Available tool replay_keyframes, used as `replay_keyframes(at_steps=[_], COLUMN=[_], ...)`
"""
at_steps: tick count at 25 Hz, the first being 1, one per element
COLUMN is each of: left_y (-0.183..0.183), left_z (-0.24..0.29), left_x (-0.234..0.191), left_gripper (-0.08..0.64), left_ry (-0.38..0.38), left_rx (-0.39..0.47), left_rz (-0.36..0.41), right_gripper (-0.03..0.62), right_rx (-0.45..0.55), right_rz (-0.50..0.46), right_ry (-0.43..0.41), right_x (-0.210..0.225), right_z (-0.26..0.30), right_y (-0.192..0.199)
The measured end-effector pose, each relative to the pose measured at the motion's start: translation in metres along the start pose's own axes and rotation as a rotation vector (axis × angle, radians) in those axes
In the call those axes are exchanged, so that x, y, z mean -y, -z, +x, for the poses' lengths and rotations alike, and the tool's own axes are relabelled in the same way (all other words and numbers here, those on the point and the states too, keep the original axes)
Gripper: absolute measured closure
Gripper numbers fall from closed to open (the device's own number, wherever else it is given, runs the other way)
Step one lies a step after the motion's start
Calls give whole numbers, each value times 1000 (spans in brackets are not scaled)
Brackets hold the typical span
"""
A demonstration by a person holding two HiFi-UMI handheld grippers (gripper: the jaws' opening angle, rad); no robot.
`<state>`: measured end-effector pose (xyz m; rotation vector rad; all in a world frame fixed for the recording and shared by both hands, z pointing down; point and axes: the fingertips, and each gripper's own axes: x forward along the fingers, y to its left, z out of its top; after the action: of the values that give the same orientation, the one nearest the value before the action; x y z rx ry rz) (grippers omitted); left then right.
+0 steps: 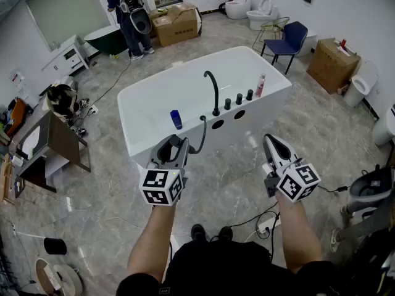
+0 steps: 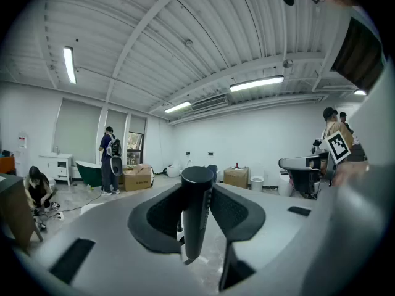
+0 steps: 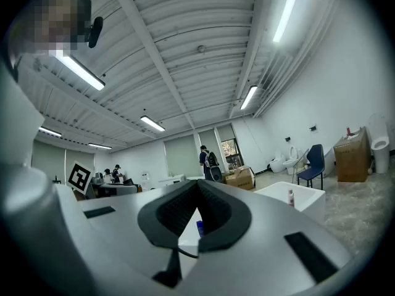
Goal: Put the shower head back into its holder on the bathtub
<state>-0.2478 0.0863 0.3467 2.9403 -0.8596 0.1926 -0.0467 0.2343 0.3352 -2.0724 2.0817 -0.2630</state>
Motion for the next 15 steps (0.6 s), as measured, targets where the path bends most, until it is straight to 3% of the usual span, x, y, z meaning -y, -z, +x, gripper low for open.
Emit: replay_keyframes(at_steps=[15], left_y=[-14], left_z=[-6], left_x=[5], left_gripper=[410], left_ry=[12], left_rx=[21], left_rz=[-6], right_gripper=[580], right_rx=[2], right_rz=[-68], right_ry=[-48], right_x=[-8], right_z=[-2], right_y=[-7])
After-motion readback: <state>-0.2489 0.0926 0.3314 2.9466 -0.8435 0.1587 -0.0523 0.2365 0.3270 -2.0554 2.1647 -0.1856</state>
